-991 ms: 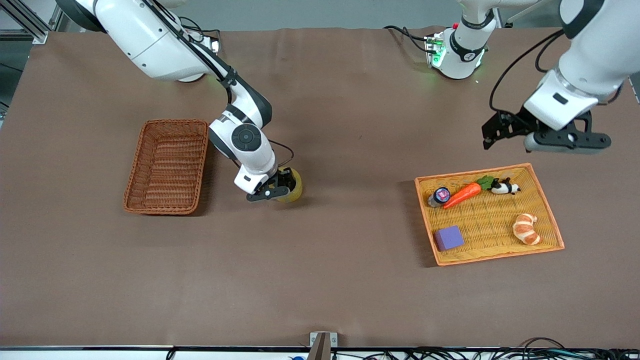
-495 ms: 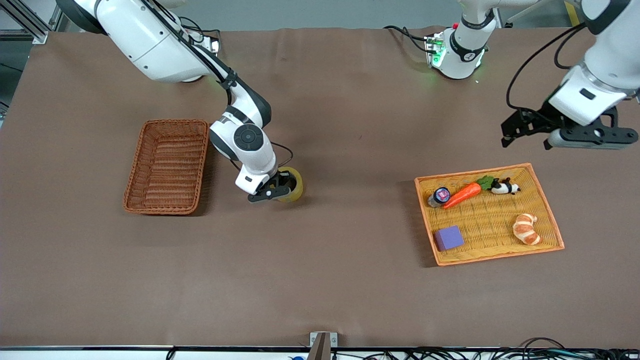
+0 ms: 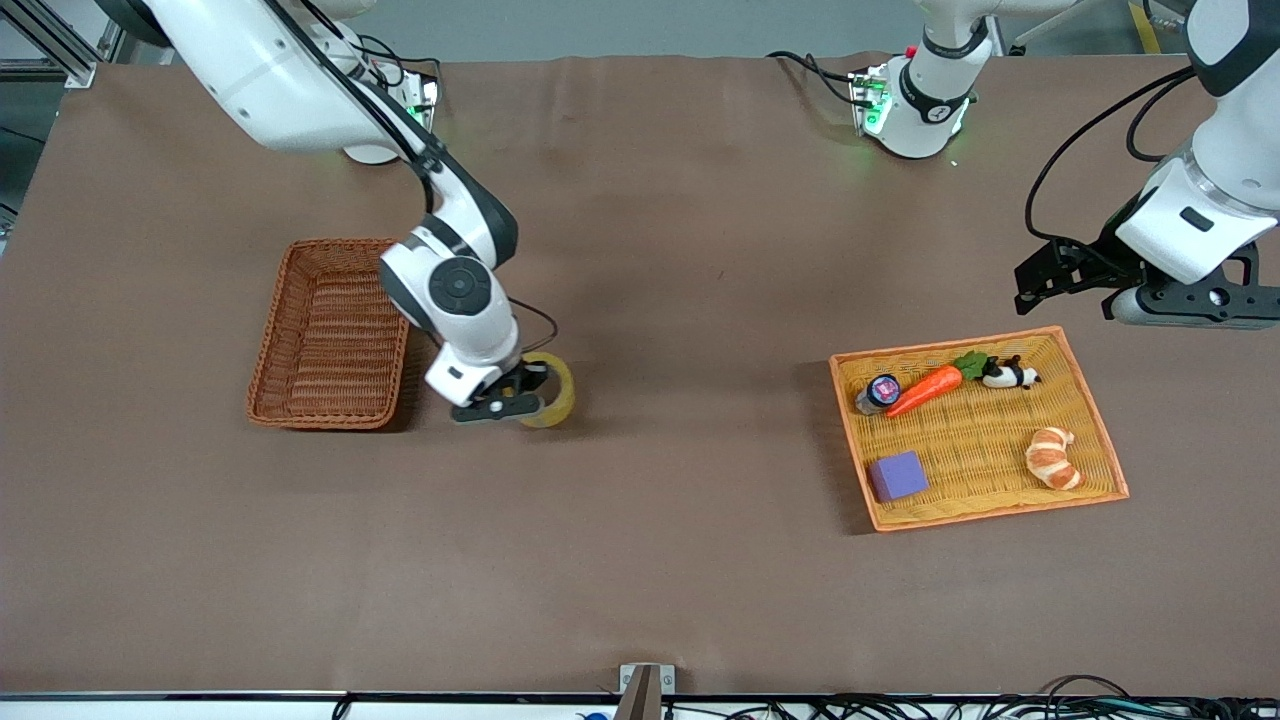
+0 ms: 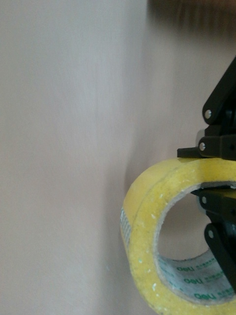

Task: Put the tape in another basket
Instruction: 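Carry the tape with the right gripper over the brown basket, then lower the tape into the basket and open the right gripper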

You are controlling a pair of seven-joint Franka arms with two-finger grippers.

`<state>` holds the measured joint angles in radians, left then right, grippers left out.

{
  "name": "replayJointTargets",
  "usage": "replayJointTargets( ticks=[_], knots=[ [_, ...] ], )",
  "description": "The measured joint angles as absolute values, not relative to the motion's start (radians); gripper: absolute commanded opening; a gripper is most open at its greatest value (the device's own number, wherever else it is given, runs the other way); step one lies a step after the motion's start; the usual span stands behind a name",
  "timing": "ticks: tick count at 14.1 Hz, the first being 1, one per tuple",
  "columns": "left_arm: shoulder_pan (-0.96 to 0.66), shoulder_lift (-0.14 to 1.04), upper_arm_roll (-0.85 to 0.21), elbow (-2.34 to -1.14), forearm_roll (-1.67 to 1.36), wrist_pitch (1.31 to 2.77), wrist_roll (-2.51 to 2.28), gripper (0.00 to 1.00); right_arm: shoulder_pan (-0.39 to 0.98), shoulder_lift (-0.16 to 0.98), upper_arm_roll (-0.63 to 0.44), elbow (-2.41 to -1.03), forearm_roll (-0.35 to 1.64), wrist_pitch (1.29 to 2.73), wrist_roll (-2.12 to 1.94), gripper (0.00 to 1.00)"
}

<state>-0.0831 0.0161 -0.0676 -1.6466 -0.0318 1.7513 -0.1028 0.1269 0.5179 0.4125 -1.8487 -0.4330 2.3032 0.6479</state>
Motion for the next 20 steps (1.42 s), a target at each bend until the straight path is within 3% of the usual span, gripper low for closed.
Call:
replayJointTargets(
  ticks=[3,6,10,15,20],
  knots=[
    [-0.084,0.016,-0.069,-1.646,-0.030,1.735,-0.158,1.00,0.090,0.369,0.389,-1.856,-0.433,2.161,0.536,0.00],
    [-0.087,0.016,-0.071,-1.646,-0.028,1.728,-0.163,1.00,0.089,0.265,0.242,-1.893,-0.406,2.114,0.275,0.00],
    [-0.089,0.009,-0.078,-1.646,-0.028,1.728,-0.163,1.00,0.085,0.207,0.088,-1.974,-0.374,2.113,0.043,0.00],
    [-0.090,-0.004,-0.079,-1.645,-0.028,1.722,-0.163,1.00,0.085,0.122,-0.044,-2.274,-0.373,2.363,-0.057,0.00],
    [-0.083,-0.004,-0.079,-1.646,-0.027,1.722,-0.163,1.00,0.085,0.109,-0.103,-2.486,-0.373,2.571,-0.075,0.03]
  ],
)
